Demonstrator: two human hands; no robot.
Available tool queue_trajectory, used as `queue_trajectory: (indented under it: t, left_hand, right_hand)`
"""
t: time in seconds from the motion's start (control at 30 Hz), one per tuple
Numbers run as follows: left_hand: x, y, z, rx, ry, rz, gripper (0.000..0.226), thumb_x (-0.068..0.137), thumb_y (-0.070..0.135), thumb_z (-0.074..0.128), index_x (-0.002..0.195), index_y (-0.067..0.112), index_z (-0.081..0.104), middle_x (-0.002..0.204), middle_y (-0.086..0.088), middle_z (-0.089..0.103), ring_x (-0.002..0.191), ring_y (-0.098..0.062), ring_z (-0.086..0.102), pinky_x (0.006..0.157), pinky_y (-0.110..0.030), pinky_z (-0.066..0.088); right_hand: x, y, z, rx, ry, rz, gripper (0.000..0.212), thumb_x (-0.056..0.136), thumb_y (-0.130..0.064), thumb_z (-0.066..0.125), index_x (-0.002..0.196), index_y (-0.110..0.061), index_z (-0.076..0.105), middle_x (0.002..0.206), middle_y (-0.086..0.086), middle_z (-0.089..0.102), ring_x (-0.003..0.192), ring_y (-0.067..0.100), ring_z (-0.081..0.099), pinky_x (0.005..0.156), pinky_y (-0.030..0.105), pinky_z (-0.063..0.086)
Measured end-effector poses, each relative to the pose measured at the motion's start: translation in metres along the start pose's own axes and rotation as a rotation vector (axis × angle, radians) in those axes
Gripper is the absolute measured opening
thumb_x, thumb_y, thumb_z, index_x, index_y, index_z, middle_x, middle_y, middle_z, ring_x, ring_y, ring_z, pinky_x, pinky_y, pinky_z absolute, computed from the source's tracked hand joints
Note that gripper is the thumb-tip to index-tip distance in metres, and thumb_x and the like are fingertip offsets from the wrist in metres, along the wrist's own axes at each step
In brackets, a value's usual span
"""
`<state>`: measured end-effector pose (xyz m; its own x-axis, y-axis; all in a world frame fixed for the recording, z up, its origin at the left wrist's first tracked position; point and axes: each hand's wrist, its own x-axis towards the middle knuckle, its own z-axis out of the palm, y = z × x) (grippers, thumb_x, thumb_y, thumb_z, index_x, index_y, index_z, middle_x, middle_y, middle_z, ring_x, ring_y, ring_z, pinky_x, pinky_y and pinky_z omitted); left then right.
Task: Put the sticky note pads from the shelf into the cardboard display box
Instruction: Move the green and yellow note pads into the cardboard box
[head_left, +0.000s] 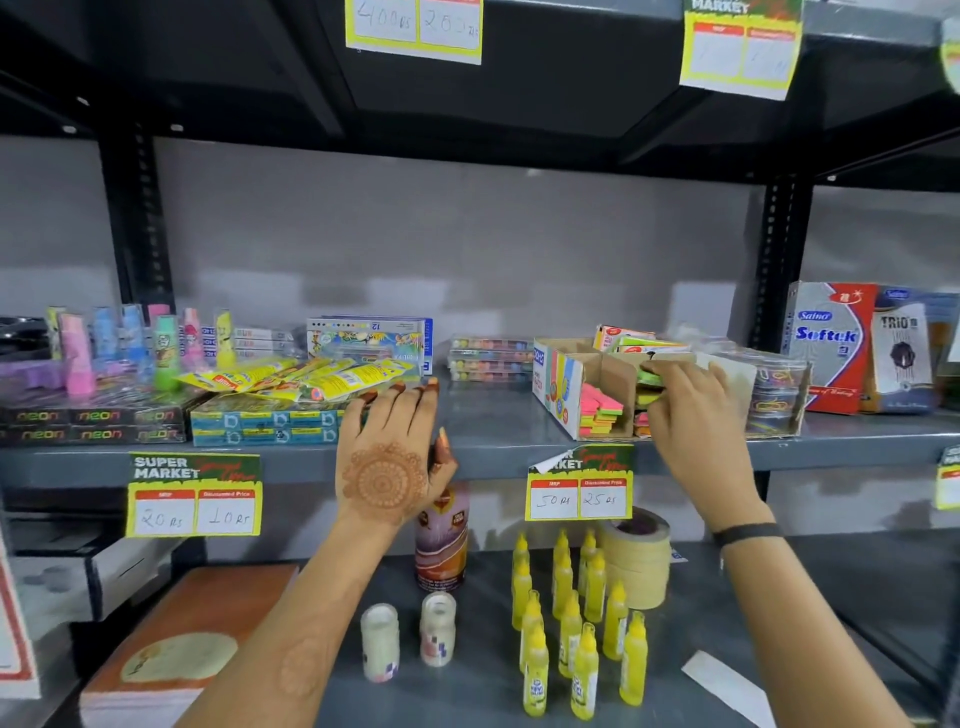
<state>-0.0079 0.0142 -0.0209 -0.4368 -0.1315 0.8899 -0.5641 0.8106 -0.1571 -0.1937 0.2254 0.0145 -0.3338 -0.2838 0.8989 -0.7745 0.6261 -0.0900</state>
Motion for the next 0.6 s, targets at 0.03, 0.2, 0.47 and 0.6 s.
queue_trajectory:
  t: [0.03,0.2,0.47,0.6]
  left_hand:
    - [0.0,0.0,0.0,0.001,-0.002,0.002,0.052,0.078,0.031,0.043,0.116,0.002,0.064,0.103,-0.013,0.067,0.093,-0.031,0.061,0.087,-0.045,0.041]
    - [-0.001,0.0,0.001,0.002,-0.006,0.001,0.051,0.08,0.031,0.043,0.117,0.002,0.064,0.103,-0.013,0.067,0.094,-0.032,0.061,0.087,-0.046,0.042]
    - [-0.001,0.0,0.001,0.005,0.022,0.004,0.05,0.079,0.03,0.043,0.115,0.002,0.065,0.103,-0.013,0.067,0.094,-0.031,0.061,0.087,-0.044,0.039]
    - [-0.001,0.001,0.0,0.0,-0.005,-0.002,0.052,0.08,0.031,0.041,0.116,0.002,0.064,0.108,-0.014,0.067,0.1,-0.032,0.06,0.091,-0.046,0.037]
  right_hand:
    - [0.0,0.002,0.003,-0.004,-0.014,-0.013,0.044,0.077,-0.017,0.028,0.104,-0.002,0.059,0.094,0.019,0.067,0.091,0.037,0.058,0.1,0.052,0.037]
    - [-0.004,0.003,0.012,0.003,-0.053,-0.027,0.052,0.079,-0.026,0.022,0.109,-0.003,0.058,0.105,0.017,0.065,0.104,0.036,0.055,0.107,0.054,0.025]
    - [-0.01,0.002,0.019,0.127,0.021,-0.033,0.044,0.078,-0.02,0.026,0.104,-0.003,0.058,0.102,0.016,0.064,0.105,0.034,0.053,0.105,0.043,0.019]
    - [-0.009,0.002,0.02,0.158,0.003,-0.013,0.045,0.08,-0.021,0.025,0.106,-0.003,0.057,0.108,0.016,0.062,0.11,0.033,0.05,0.107,0.043,0.018]
